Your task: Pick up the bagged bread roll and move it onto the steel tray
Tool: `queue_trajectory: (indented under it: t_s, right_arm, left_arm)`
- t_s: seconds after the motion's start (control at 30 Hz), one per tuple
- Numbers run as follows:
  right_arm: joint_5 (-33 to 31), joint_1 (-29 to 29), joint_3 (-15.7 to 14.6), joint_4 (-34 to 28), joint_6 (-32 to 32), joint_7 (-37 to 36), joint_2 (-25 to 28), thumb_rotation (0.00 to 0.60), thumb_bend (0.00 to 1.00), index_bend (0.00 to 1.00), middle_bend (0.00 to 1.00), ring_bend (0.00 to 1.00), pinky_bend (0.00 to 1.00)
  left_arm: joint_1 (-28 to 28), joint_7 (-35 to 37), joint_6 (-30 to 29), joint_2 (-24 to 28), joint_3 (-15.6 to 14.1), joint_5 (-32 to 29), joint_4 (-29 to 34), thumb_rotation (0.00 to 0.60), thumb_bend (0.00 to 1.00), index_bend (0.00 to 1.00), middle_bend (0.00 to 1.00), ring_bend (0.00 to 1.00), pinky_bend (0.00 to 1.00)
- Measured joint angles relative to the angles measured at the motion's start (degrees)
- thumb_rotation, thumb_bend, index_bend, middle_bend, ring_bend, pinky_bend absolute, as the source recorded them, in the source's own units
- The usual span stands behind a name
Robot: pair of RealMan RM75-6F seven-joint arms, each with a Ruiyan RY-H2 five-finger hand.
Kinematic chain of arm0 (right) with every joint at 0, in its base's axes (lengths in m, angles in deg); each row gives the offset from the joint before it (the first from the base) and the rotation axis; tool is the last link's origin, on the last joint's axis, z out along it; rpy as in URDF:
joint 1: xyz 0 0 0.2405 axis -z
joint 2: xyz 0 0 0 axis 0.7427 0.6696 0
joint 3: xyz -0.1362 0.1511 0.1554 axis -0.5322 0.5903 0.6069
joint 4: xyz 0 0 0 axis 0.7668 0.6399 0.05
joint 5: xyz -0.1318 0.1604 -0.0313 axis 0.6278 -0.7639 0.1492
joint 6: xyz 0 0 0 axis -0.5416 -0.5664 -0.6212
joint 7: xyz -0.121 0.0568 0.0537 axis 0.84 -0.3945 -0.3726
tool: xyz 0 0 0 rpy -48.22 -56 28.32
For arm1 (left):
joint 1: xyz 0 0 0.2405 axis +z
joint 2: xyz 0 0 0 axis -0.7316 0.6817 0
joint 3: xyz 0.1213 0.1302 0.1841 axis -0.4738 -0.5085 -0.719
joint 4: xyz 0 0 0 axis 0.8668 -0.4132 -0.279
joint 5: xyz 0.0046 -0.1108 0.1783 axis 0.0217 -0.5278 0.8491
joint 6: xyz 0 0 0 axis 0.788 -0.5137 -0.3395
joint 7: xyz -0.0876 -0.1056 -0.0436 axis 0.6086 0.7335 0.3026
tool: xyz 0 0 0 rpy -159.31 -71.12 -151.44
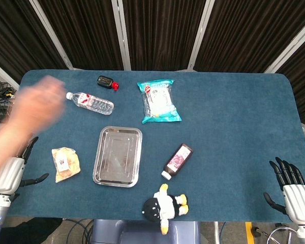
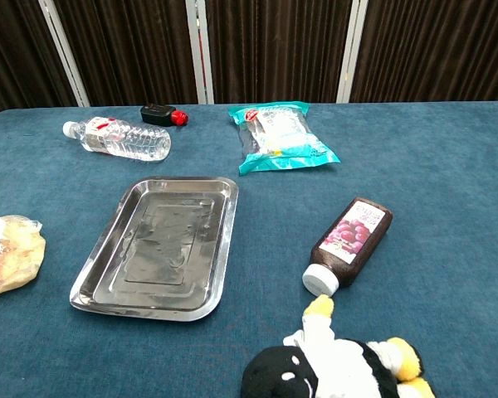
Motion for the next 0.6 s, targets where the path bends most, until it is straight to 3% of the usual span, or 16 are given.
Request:
queue_trajectory:
  t_s: [0.3,0.6]
  right_arm:
    - [0.2,0.0,-0.1,-0.5,0.0,0.0,0.1,0.6,0.3,0.0,0.0,0.0,0.08]
    - [-0.2,0.1,0.1,-0.8,-0.1,-0.4,0.2,0.6,0.3,0.0,0.0,0.0,0.08]
  left_arm:
    - [-0.6,-1.6,3.3,0.4,-0.5,-1.6,0.3,0.6,0.07,0.0,0.0,0.0,0.0]
    - [-5.8,-10.5,17.3,0.1,-0.4,-11.5,0.2,0.6,0.07,0.0,0.0,0.0,0.03]
